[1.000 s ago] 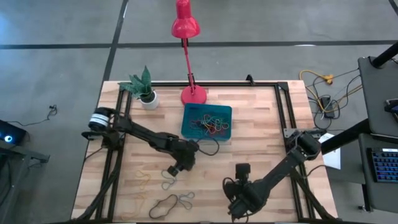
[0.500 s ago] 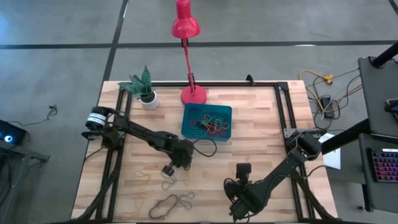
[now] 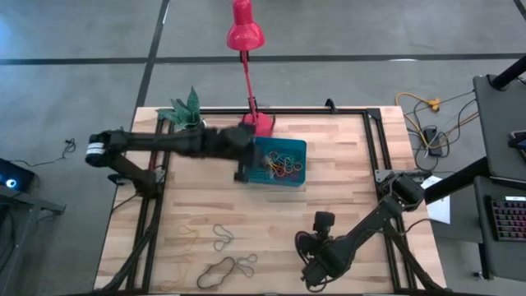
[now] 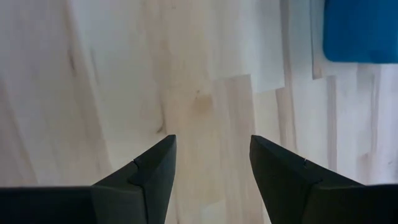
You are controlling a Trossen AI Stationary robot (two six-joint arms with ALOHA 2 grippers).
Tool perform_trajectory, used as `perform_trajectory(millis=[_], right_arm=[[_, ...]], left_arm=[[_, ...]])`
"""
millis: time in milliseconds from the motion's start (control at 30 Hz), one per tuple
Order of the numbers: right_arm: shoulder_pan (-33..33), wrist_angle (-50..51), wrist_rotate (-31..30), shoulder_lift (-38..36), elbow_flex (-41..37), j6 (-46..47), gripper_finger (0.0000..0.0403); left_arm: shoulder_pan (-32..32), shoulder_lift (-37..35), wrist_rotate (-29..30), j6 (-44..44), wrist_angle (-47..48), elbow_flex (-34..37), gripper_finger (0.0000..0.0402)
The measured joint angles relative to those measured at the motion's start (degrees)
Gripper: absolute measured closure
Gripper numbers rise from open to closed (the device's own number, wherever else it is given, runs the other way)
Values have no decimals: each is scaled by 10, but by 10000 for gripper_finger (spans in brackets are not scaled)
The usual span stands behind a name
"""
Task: Pick and place rubber bands into bin
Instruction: Put the yellow rubber band into the blue bin, then put the blue rubber band into the blue bin
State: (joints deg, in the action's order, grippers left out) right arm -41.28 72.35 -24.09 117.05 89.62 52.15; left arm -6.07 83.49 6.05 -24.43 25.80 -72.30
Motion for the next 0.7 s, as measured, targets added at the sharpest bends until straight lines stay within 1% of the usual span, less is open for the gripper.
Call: perform_trajectory(millis=[100, 200, 267, 333, 400, 500, 567, 700], right_arm=[[1, 3, -1, 0, 0, 14, 211], [1, 7, 0, 0, 0, 33, 211], [0, 10, 2, 0, 0, 43, 211], [0, 11, 3, 0, 0, 49, 211], [0, 12, 4, 0, 0, 49, 211], [0, 12, 4, 0, 0, 49, 211], [0, 13, 3, 0, 0, 48, 211], [1, 14, 1, 0, 0, 40, 211]], left_arm=[[-55, 46, -20, 0, 1, -15, 402], [-85, 94, -44, 2, 8, -15, 402], [-86, 116, -75, 17, 12, -12, 402], [-72, 134, -109, 43, 15, -12, 402], [-51, 143, -114, 54, 12, -12, 401], [-23, 147, -74, 55, -4, -12, 400], [-13, 145, -32, 53, -6, -15, 393], [-14, 124, 65, 30, -11, -20, 359]])
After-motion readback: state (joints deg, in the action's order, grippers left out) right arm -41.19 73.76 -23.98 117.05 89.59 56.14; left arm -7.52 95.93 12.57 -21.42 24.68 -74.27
